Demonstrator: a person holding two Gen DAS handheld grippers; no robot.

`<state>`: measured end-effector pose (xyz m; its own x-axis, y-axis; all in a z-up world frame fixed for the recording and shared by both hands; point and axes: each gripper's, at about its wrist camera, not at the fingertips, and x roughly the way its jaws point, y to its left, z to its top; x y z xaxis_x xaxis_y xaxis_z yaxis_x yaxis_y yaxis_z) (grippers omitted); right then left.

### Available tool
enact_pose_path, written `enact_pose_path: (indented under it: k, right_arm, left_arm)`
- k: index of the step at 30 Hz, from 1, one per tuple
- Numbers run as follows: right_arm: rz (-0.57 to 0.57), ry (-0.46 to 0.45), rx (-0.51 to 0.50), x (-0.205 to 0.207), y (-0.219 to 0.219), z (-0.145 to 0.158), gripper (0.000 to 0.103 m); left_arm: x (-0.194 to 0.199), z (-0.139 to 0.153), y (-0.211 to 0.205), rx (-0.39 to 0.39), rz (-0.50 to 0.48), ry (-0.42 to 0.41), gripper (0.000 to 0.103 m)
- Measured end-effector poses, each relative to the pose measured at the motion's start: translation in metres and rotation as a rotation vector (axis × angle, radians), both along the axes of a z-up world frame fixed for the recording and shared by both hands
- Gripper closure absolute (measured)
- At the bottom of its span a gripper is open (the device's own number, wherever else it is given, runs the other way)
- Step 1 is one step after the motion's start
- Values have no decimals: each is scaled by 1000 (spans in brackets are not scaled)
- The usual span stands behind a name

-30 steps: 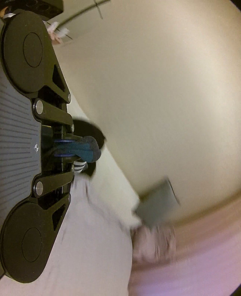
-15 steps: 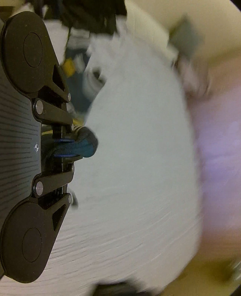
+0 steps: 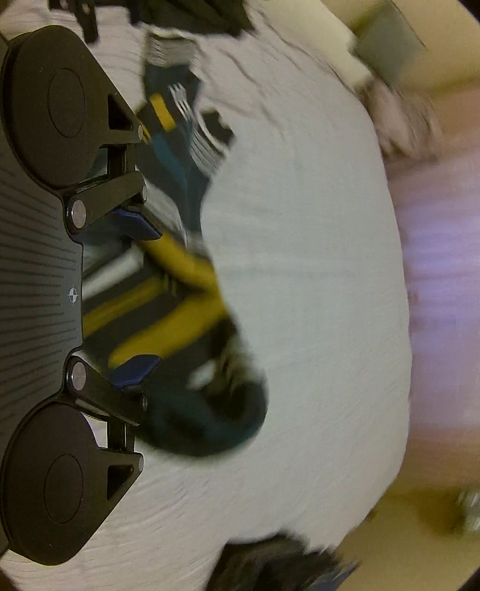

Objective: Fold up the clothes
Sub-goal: 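Lift the striped sweater off the pile with both tools and carry it onto the bed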

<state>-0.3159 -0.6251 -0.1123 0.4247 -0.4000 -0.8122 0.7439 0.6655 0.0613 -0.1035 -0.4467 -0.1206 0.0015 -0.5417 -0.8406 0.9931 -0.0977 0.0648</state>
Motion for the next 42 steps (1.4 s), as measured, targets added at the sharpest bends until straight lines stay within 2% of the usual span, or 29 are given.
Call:
enact_pose_path:
  k: [1, 2, 3, 4, 8, 11, 13, 14, 15, 16, 17, 18, 20, 23, 27, 31, 32, 33, 36, 39, 42]
  right_arm:
    - [66, 26, -14, 13, 5, -4, 29]
    - [139, 60, -28, 25, 9, -10, 18]
    - [219, 103, -46, 39, 12, -18, 12]
    - [301, 154, -59, 52, 15, -29, 10]
    - [567, 332, -88, 93, 21, -73, 10]
    - [723, 414, -119, 117, 26, -107, 10]
    - [798, 428, -123, 125, 24, -124, 11]
    - [834, 430, -125, 128, 22, -133, 23]
    - [848, 414, -111, 128, 16, -135, 42]
    - [834, 376, -84, 123, 6, -130, 68]
    - [812, 333, -58, 118, -5, -123, 80]
    - [781, 281, -33, 109, -18, -112, 84]
    - [705, 161, 17, 83, -48, -84, 86]
    - [533, 10, 67, 26, -99, -44, 87]
    - [226, -108, 57, -74, -167, 6, 88]
    - [-95, -108, -26, -181, -206, 26, 88]
    - [-166, -88, -47, -205, -209, 27, 97]
    - [-238, -61, -67, -228, -211, 27, 97]
    - [-429, -23, -36, -286, -207, 20, 97]
    - [-480, -3, 19, -310, -187, 12, 97]
    - [-432, -7, 54, -303, -165, 8, 97]
  left_arm:
    - [0, -2, -1, 4, -6, -1, 45]
    - [0, -4, -3, 7, -6, -5, 44]
    - [-1, -4, -5, 9, 2, -8, 44]
    - [-2, -3, -7, 11, 14, -9, 44]
    - [-11, -5, -17, 19, 94, 0, 44]
    - [-23, -7, -23, 28, 169, -13, 42]
    - [-34, -8, -27, 45, 245, -14, 42]
    - [-39, -9, -28, 54, 282, -14, 42]
    - [-46, -11, -30, 61, 319, -12, 42]
    - [-52, -12, -32, 67, 356, -6, 41]
    - [-58, -15, -35, 76, 383, 0, 40]
    - [-64, -18, -40, 90, 399, 7, 40]
    - [-76, -25, -49, 114, 421, 17, 40]
    - [-77, -29, -65, 117, 391, 4, 40]
    - [-74, -35, -83, 114, 346, -15, 40]
    - [-71, -41, -102, 112, 301, -35, 40]
    - [-70, -42, -107, 111, 289, -39, 40]
    - [-69, -43, -112, 111, 278, -44, 40]
    - [-67, -48, -126, 109, 244, -59, 40]
    - [-68, -55, -128, 115, 201, -73, 40]
    - [-68, -64, -132, 123, 160, -92, 40]
